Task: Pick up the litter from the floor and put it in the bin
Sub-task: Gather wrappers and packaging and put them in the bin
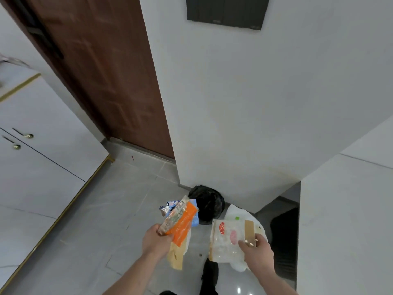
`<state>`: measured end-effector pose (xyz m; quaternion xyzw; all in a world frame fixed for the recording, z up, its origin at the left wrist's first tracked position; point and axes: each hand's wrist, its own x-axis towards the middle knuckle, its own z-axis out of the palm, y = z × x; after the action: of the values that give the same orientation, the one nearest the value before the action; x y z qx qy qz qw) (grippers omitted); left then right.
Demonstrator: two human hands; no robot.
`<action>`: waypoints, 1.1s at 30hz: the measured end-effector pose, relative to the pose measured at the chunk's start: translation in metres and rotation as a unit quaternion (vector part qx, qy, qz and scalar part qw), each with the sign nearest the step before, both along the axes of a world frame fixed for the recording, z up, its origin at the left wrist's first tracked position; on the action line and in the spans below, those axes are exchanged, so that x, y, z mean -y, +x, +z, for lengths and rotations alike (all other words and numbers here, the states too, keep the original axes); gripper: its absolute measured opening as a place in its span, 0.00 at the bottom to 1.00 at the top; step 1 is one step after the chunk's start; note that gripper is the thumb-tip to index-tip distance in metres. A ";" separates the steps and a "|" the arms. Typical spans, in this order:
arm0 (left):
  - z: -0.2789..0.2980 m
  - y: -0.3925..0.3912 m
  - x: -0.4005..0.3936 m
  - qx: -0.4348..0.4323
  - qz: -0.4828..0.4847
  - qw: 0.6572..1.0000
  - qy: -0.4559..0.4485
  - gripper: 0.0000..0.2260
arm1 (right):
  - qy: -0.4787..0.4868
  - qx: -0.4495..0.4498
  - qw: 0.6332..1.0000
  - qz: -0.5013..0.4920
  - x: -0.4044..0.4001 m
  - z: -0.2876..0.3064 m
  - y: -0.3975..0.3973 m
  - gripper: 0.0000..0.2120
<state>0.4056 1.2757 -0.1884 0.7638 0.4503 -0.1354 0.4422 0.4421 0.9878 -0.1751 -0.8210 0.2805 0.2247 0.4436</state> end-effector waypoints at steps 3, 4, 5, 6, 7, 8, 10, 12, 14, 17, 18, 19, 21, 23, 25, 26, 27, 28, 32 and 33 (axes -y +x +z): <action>-0.023 0.035 0.000 -0.008 -0.010 1.000 -0.007 0.07 | -0.001 -0.017 1.000 0.001 -0.004 -0.018 0.033 0.07; -0.033 0.046 -0.001 -0.018 -0.011 1.000 -0.013 0.07 | -0.002 -0.027 1.000 -0.001 -0.005 -0.026 0.042 0.07; -0.044 0.057 -0.001 -0.027 -0.010 0.999 -0.019 0.07 | -0.003 -0.035 0.999 -0.001 -0.006 -0.034 0.052 0.07; -0.056 0.068 -0.002 -0.038 -0.013 0.999 -0.021 0.07 | -0.003 -0.043 0.999 -0.002 -0.007 -0.043 0.060 0.07; -0.070 0.077 -0.003 -0.049 -0.016 0.998 -0.021 0.07 | -0.005 -0.050 0.999 -0.004 -0.009 -0.052 0.067 0.07; -0.084 0.089 -0.002 -0.054 -0.017 0.998 -0.022 0.07 | -0.008 -0.053 0.999 -0.006 -0.010 -0.063 0.076 0.07; -0.118 0.113 0.000 -0.066 -0.023 0.997 -0.033 0.07 | -0.009 -0.063 0.998 -0.012 -0.011 -0.087 0.092 0.07; -0.154 0.136 0.003 -0.072 -0.036 0.996 -0.041 0.07 | -0.009 -0.060 0.998 -0.026 -0.013 -0.113 0.104 0.07; -0.194 0.152 0.004 -0.092 -0.034 0.994 -0.056 0.09 | -0.010 -0.059 0.998 -0.031 -0.016 -0.139 0.114 0.06; -0.268 0.174 0.004 -0.115 -0.009 0.989 -0.093 0.17 | -0.005 -0.048 0.998 -0.034 -0.020 -0.185 0.123 0.05; -0.285 0.181 0.003 -0.118 -0.002 0.988 -0.100 0.19 | 0.000 -0.039 0.999 -0.038 -0.021 -0.196 0.124 0.05; -0.304 0.188 0.002 -0.121 0.007 0.987 -0.109 0.21 | 0.003 -0.033 0.999 -0.041 -0.021 -0.207 0.125 0.05; -0.354 0.198 0.003 -0.129 0.021 0.983 -0.126 0.24 | 0.008 -0.031 0.998 -0.053 -0.022 -0.237 0.123 0.05; -0.398 0.208 0.002 -0.136 0.027 0.982 -0.131 0.26 | 0.015 -0.029 0.997 -0.069 -0.024 -0.263 0.121 0.05; -0.420 0.219 0.005 -0.141 0.015 0.983 -0.118 0.26 | 0.019 -0.028 0.997 -0.072 -0.025 -0.286 0.119 0.06; -0.423 0.225 0.010 -0.140 0.008 0.984 -0.107 0.25 | 0.021 -0.028 0.997 -0.073 -0.025 -0.296 0.117 0.06; -0.428 0.231 0.013 -0.140 -0.001 0.985 -0.097 0.23 | 0.025 -0.028 0.997 -0.073 -0.025 -0.306 0.116 0.07; -0.433 0.238 0.016 -0.138 -0.005 0.986 -0.092 0.21 | 0.028 -0.029 0.997 -0.072 -0.025 -0.316 0.117 0.07; -0.474 0.254 0.020 -0.140 -0.026 0.985 -0.099 0.26 | 0.030 -0.026 0.997 -0.067 -0.021 -0.344 0.120 0.09; -0.481 0.255 0.019 -0.141 -0.032 0.984 -0.106 0.28 | 0.030 -0.024 0.997 -0.066 -0.020 -0.348 0.121 0.09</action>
<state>0.6601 1.2565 -0.6695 0.6996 0.4667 -0.3028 0.4484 0.5628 1.0082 -0.5229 -0.7813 0.3382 0.2226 0.4750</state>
